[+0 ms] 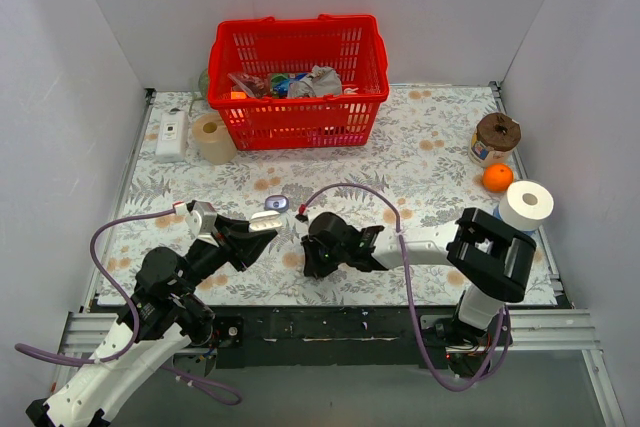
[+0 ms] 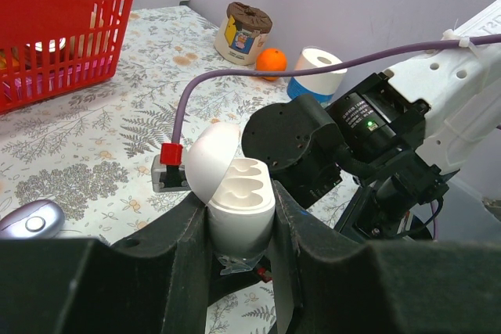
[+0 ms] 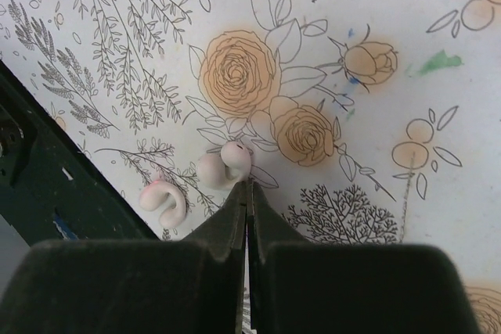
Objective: Insert the wireless bluetooth earbuds into the charging case
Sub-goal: Pick up the earbud from the center of the board.
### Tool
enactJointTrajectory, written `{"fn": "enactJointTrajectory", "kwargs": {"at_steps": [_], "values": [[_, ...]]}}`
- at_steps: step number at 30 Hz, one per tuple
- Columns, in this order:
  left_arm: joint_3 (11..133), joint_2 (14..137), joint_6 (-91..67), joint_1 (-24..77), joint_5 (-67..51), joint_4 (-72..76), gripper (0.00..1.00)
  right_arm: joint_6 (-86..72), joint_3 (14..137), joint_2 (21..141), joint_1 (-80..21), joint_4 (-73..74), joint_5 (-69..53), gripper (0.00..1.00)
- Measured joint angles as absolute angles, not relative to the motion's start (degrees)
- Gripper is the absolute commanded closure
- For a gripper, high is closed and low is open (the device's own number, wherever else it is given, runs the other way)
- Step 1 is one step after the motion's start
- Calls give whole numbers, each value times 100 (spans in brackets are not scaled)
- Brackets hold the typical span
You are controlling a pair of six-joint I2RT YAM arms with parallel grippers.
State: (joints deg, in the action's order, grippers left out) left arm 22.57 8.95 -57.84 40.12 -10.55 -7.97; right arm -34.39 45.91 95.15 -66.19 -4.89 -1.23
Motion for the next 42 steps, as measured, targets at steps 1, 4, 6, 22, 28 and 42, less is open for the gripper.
{"fn": "enactJointTrajectory", "kwargs": {"at_steps": [1, 4, 6, 22, 28, 42], "values": [[2257, 895, -5784, 4012, -1055, -797, 100, -3424, 4624, 9550, -6619, -491, -148, 99], [2257, 895, -5784, 4012, -1055, -797, 100, -3371, 4746, 9662, -6619, -491, -198, 98], [2257, 897, -5784, 4012, -1061, -797, 100, -3308, 4816, 9721, -6619, -489, -220, 97], [2257, 954, -5784, 4012, -1094, -797, 100, -3085, 4995, 9706, -6554, -281, 71, 63], [2257, 954, -5784, 4012, -1094, -799, 100, -3188, 4960, 9612, -6495, -126, 130, 62], [2257, 952, -5784, 4012, -1094, -797, 99, -3280, 5168, 9762, -6552, -93, -106, 47]]}}
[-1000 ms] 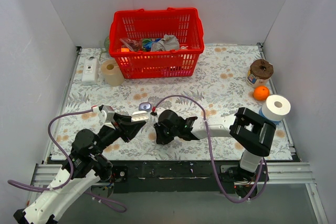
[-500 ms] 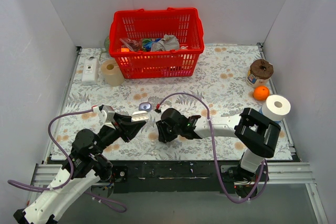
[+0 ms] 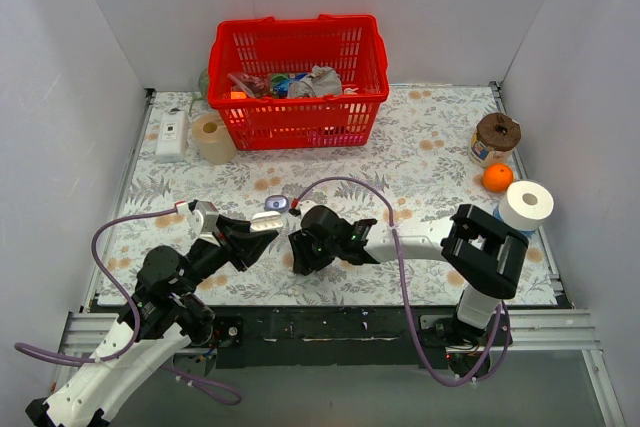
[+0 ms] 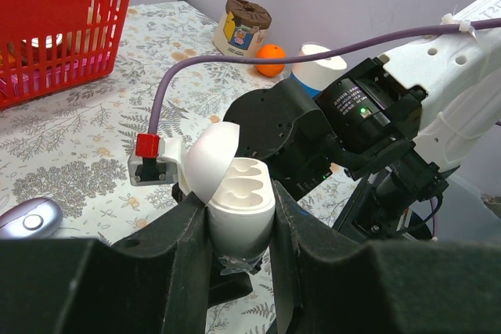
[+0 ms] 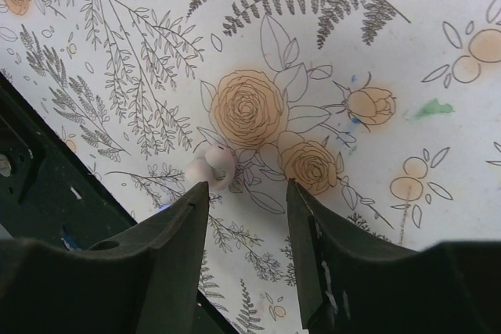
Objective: Insert the wireless bluetooth earbuds into the charging case
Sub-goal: Pick up the earbud from the center of the board.
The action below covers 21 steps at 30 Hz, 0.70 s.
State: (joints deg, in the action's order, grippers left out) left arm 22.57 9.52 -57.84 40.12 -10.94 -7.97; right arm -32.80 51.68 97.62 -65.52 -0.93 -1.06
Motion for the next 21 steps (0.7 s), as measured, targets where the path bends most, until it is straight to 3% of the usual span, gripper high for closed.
{"fn": "enactJointTrajectory", "kwargs": {"at_steps": [21], "values": [[2257, 952, -5784, 4012, -1096, -799, 99, -3280, 5559, 10099, -6694, -38, -126, 46]]}}
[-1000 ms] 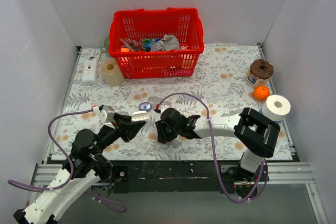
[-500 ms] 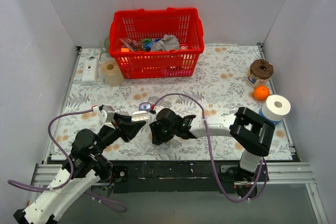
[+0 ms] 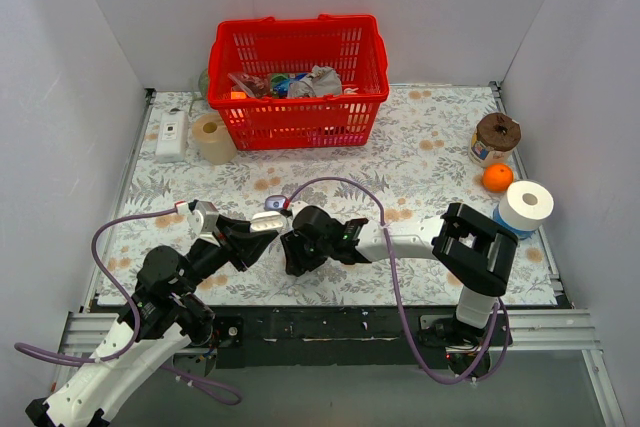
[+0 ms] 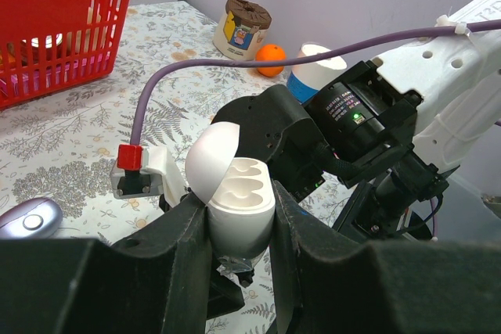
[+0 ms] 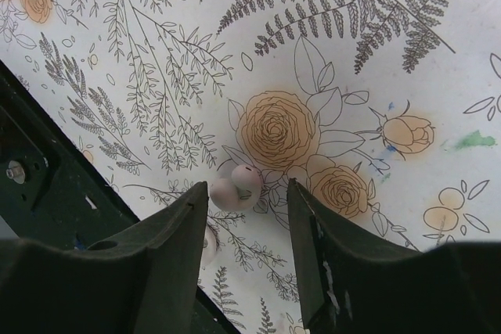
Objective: Insert the wireless bluetooth earbuds into the charging case
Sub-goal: Pick up the earbud from the center of the board.
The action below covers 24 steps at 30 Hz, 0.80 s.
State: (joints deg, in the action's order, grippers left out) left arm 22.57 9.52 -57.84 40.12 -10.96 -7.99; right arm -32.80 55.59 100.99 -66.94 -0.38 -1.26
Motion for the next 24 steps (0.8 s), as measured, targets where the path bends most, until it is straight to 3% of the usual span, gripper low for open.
{"fn": "enactJointTrajectory", "kwargs": {"at_steps": [24], "values": [[2257, 952, -5784, 4012, -1118, -799, 98, -3378, 5288, 9854, -6676, -1, 10, 47]]}}
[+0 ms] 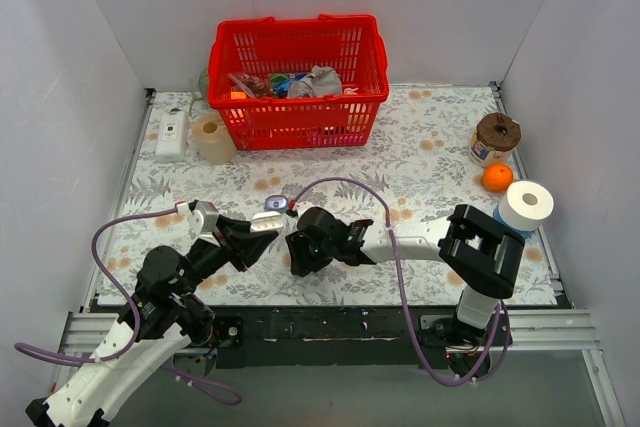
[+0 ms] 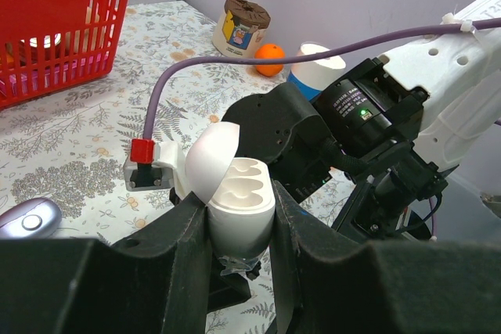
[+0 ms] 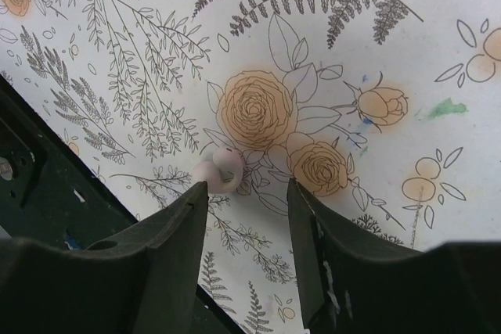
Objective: Insert the wireless bluetooth earbuds into the charging case
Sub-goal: Pick up the earbud from the center of the board.
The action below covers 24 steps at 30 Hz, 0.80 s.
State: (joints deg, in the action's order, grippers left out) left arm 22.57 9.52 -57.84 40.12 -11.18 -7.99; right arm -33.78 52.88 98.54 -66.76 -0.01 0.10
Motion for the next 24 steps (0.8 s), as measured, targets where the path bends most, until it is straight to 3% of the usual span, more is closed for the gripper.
{"fn": "enactJointTrajectory", "kwargs": {"at_steps": [11, 24], "values": [[2257, 952, -5784, 4012, -1118, -812, 98, -3304, 5625, 10103, -6744, 145, 130, 48], [2257, 952, -5784, 4012, -1138, -821, 98, -3308, 5800, 10278, -6875, 137, 139, 57]]}}
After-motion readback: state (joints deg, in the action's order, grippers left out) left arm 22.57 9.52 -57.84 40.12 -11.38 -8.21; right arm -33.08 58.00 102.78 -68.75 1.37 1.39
